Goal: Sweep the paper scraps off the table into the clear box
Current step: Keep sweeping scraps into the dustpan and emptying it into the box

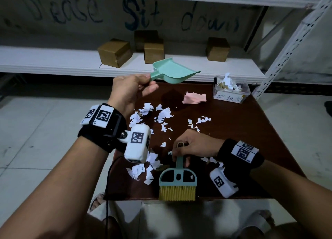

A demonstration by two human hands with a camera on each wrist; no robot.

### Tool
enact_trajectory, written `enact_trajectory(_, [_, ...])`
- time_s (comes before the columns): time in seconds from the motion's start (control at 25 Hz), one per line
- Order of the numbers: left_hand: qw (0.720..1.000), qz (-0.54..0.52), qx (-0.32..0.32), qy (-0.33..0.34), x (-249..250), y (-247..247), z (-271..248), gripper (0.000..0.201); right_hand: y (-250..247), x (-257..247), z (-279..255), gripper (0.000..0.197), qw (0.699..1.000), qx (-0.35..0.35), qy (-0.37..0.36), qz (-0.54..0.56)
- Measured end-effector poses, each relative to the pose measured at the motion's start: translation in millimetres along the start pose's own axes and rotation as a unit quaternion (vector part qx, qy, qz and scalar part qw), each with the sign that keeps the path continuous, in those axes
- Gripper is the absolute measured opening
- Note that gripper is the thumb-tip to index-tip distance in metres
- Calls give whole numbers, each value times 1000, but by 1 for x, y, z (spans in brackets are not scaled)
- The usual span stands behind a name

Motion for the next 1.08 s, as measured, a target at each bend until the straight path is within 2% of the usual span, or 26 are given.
enact_trajectory(0.16, [1000, -1, -4, -3, -3, 5, 0, 15, 2, 7, 2, 29, 998, -2, 42, -53])
enact_trajectory(0.44, [1000, -7, -6, -13, -8, 8, 1, 17, -35, 12, 1, 25, 989, 86, 69, -103])
enact_trajectory(0.56, [1000, -3, -10, -15, -10, 9, 3, 17, -65, 20, -4, 26, 976, 144, 84, -142])
enact_trajectory(0.72, [1000, 3, -11, -14, -11, 9, 3, 14, -109, 33, -19, 25, 958, 237, 100, -125])
enact_trajectory(0.84, [1000, 3, -9, -12, -11, 10, 3, 12, -131, 37, -33, 24, 948, 280, 104, -109])
enact_trajectory(0.92, [1000, -1, -6, -7, -11, 10, 4, 13, -136, 36, -40, 24, 954, 286, 81, -48])
enact_trajectory(1.08, [1000, -3, -9, -11, -12, 11, 4, 15, -105, 22, -35, 26, 972, 232, 22, 11])
Point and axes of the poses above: each hand's wrist, its own z-axis towards the middle knuckle, its own y-axis out of the palm, x = y × z, the point moved 9 cm from there along z, towards the middle knuckle, and after that the axes turned 7 degrees about -z, right-handed, at the moved point
